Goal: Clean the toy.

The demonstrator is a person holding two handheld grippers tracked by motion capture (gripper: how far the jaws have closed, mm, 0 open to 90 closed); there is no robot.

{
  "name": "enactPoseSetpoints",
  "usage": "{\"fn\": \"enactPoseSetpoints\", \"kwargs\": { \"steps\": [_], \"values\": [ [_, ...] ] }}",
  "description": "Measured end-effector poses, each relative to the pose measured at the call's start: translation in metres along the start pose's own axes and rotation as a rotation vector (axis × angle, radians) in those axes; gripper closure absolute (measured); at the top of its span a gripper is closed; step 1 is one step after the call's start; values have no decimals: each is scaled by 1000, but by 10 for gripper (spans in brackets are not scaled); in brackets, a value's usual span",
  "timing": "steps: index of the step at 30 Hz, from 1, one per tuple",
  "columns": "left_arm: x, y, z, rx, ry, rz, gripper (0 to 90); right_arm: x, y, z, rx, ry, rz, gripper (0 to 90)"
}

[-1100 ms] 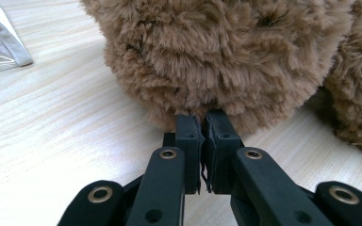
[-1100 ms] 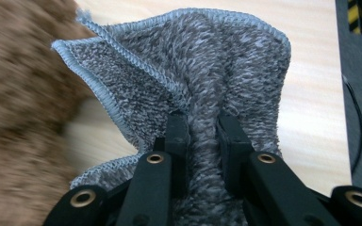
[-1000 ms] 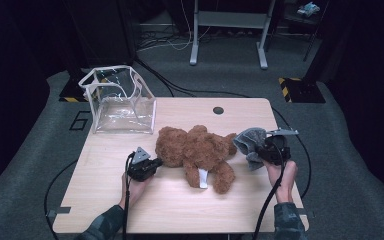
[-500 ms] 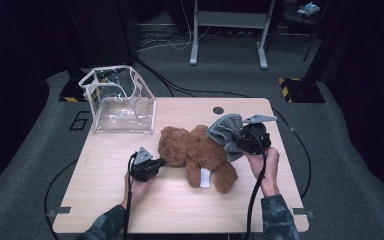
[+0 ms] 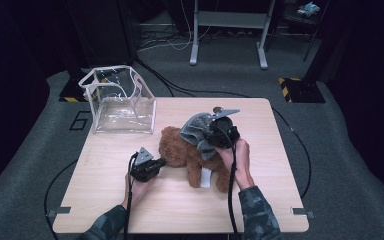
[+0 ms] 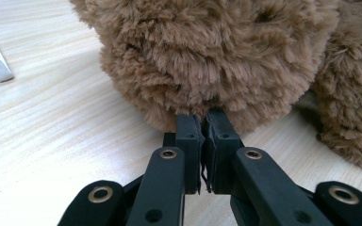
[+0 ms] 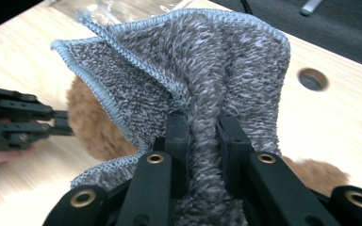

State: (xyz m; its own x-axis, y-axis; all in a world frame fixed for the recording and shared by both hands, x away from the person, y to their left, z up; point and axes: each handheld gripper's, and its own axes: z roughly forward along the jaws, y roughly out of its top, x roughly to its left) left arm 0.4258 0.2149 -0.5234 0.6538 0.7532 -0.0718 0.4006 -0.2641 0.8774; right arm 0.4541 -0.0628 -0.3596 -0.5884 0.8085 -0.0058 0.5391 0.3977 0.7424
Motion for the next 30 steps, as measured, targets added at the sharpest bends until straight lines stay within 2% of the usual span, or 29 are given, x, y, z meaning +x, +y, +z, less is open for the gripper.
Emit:
{"fn": "enactPoseSetpoints", "kwargs": {
  "steps": [3, 5, 6, 8, 13, 16, 17, 18, 20, 22, 23, 24, 30],
  "values": [
    [-1, 0, 1, -13, 5, 1, 855, 12, 8, 8, 2, 17, -20, 776],
    [0, 0, 0, -8, 1, 3, 855, 19, 13, 15, 2, 30, -50, 776],
    [-1, 0, 0, -9, 0, 2, 855, 24, 14, 17, 9, 35, -45, 775],
    [-1, 0, 0, -10, 2, 3, 854, 28, 17, 23, 13, 43, -80, 775],
    [-3, 0, 1, -13, 3, 15, 854, 41, 17, 43, 25, 62, -100, 773],
    [-3, 0, 1, -8, 6, 30, 854, 45, 14, 57, 41, 64, -78, 772],
    [-3, 0, 1, -8, 8, 36, 854, 45, 13, 61, 44, 61, -87, 772],
    [-3, 0, 1, -7, 8, 34, 854, 47, 12, 64, 61, 56, -65, 772],
    [-4, 0, 1, -4, 6, 30, 855, 49, 10, 69, 69, 53, -58, 772],
    [-5, 0, 2, -7, 15, 36, 856, 49, 9, 70, 67, 40, -67, 773],
    [-5, 0, 2, -1, 15, 43, 858, 49, 9, 71, 62, 28, -86, 774],
    [-6, 0, 3, -6, 22, 42, 858, 50, 9, 70, 87, 20, -79, 774],
    [-5, 1, 3, 6, 18, 36, 862, 49, 10, 71, 102, -28, -121, 774]
  ]
}}
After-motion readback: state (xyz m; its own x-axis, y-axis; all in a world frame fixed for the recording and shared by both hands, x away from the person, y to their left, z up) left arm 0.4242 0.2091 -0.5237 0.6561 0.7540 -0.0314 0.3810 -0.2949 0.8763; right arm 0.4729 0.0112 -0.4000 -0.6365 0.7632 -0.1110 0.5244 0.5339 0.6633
